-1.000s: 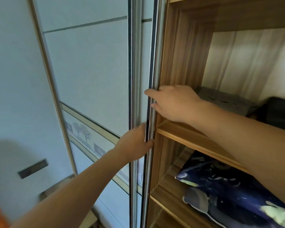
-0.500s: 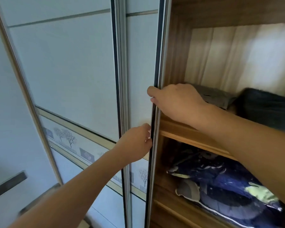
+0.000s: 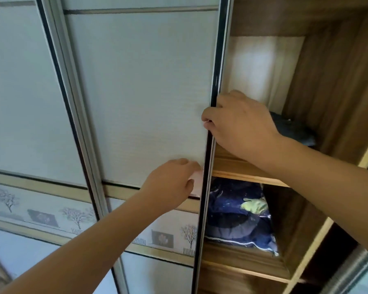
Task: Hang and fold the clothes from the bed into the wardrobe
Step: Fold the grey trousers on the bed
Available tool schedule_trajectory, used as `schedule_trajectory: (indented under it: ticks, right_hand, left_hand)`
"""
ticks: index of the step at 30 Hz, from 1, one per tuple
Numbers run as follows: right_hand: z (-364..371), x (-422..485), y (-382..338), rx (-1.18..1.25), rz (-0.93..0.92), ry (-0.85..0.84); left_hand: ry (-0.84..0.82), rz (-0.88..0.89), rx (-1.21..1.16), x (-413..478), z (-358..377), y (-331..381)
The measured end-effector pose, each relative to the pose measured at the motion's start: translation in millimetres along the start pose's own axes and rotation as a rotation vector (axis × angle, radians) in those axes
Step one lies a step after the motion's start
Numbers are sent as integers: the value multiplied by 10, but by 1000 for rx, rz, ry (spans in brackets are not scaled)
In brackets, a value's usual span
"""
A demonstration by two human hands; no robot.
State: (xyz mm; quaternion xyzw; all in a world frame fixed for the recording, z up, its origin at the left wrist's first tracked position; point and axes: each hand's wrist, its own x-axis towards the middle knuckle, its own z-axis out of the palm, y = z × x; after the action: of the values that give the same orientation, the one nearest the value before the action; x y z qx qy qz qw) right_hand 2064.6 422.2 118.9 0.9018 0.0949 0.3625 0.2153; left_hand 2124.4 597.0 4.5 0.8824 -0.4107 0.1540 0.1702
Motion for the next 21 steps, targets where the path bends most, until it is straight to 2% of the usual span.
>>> schedule_trajectory:
  ticks: [4,8,12,21]
  right_hand:
    - [-159,-307,340,-248,86,158]
    - [-292,-581,680,-365,110,43]
    - [-426,-868,947,-463,142,-55]
    - [-577,-1328,1456,-608,218,-143]
  left_hand:
    - [154,199,175,68,164,233]
    - [269,382,344,160,456,457]
    - [242,490,477,341,694,622]
    - [257,674,494,708,993,1076]
